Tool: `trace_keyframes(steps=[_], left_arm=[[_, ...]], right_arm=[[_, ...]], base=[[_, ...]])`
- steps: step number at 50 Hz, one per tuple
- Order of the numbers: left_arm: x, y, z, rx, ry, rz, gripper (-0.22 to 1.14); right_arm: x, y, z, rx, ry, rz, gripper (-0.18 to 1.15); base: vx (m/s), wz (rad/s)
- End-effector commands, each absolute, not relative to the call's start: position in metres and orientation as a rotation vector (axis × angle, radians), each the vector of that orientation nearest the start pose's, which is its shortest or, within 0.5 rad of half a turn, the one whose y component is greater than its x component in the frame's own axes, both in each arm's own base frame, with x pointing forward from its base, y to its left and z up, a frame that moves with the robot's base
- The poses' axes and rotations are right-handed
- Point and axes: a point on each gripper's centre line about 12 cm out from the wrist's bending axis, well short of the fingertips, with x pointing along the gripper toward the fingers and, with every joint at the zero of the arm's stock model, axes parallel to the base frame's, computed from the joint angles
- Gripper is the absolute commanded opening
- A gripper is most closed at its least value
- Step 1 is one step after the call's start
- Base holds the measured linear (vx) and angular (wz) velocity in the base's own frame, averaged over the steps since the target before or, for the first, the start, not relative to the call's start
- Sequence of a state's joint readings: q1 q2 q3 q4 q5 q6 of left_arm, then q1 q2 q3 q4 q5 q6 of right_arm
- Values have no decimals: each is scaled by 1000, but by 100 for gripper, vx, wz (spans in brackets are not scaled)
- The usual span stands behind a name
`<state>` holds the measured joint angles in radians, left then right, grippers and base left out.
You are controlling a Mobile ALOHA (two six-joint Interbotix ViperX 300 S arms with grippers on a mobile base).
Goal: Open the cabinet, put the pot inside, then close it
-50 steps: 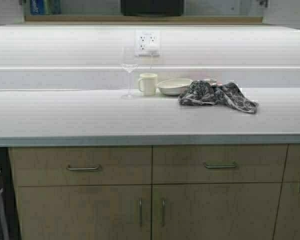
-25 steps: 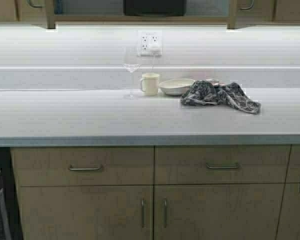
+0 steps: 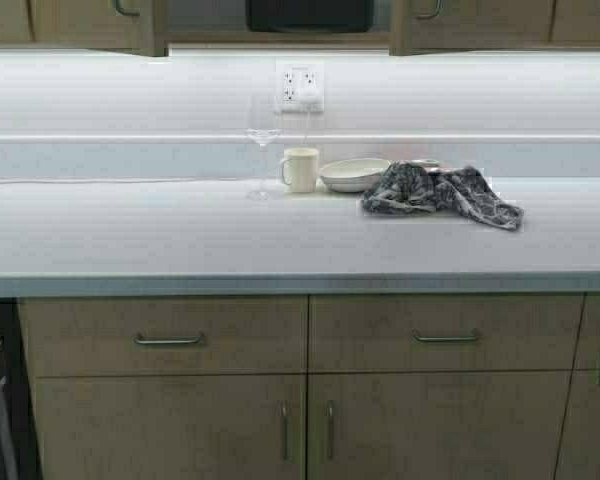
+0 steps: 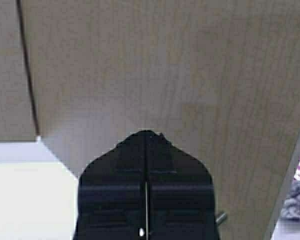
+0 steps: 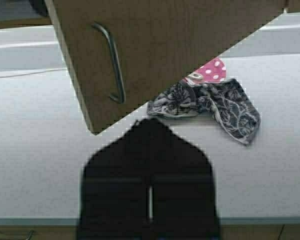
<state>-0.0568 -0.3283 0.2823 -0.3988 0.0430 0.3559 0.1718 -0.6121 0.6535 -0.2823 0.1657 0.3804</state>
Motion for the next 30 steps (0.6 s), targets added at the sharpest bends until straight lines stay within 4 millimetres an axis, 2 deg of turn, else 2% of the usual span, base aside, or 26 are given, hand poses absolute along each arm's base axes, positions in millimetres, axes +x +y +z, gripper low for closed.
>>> trace_keyframes(steps=[1,13,17,21,26,30], left_arm=[[405,-47,462,-58,-39,-129,3],[455,-89,451,-89,-17,-205,3],[458,-95,444,-89,1,-217,3],[441,-95,442,-81,23,-229,3],[400,-94,444,-73,20,-246,3],[371,-94,436,-72,22,-258,3]], right_arm=[[281,44,381,85,168,122,7],[290,46,391,82,150,125,7],[297,47,398,77,142,125,7],[299,48,402,79,136,124,7],[294,50,406,83,127,134,7],[289,56,404,80,129,157,7]], base=[[4,-2],[4,-3],[4,-2],[4,-3],[5,-4],[8,-3]])
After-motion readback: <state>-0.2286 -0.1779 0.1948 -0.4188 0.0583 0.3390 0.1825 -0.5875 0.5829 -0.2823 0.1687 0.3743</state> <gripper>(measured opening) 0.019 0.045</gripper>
